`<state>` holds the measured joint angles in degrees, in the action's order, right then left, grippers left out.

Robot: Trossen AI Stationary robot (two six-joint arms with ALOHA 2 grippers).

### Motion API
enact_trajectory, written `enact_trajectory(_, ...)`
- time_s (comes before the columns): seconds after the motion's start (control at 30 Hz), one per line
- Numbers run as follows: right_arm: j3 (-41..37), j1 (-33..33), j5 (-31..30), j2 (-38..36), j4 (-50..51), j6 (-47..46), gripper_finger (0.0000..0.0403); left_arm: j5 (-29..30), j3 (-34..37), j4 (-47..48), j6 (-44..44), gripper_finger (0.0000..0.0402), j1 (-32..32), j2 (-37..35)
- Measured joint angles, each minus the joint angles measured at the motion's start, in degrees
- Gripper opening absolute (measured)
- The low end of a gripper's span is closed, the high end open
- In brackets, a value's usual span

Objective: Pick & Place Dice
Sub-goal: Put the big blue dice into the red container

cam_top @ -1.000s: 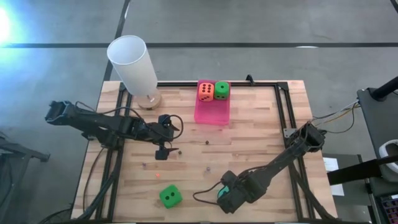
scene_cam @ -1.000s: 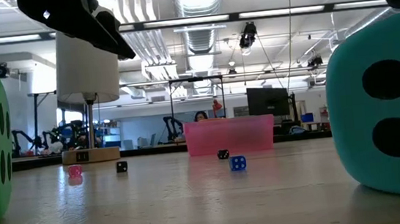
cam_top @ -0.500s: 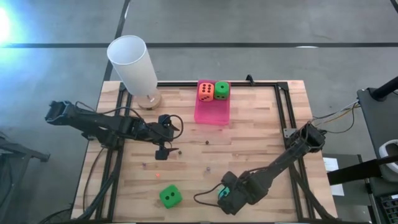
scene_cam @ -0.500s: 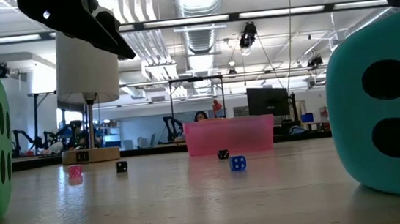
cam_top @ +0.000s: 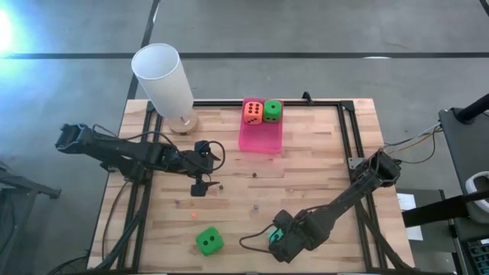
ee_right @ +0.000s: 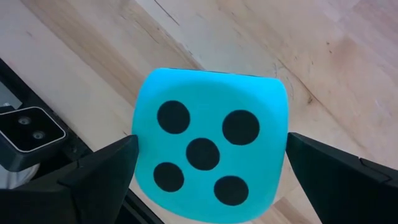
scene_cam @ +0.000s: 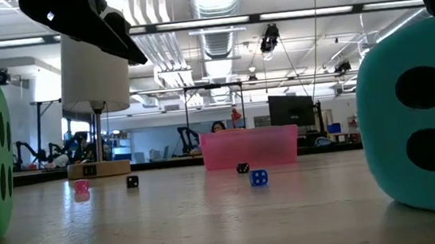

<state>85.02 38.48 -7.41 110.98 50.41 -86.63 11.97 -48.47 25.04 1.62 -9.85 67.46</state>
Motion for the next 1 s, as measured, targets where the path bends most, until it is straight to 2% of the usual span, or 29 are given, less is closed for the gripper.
enact_trajectory(0.27,0.08,0.0,0.24,-0.02,0.18,0.38,0.04,0.0,0.0,0.0,-0.02,0.0393,0.0,0.0)
enact_trajectory(1.0,6.47,0.0,-0.1,-0.13,6.48,3.81,0.04,0.02,0.0,0.0,0.0,0.0393,0.0,0.0)
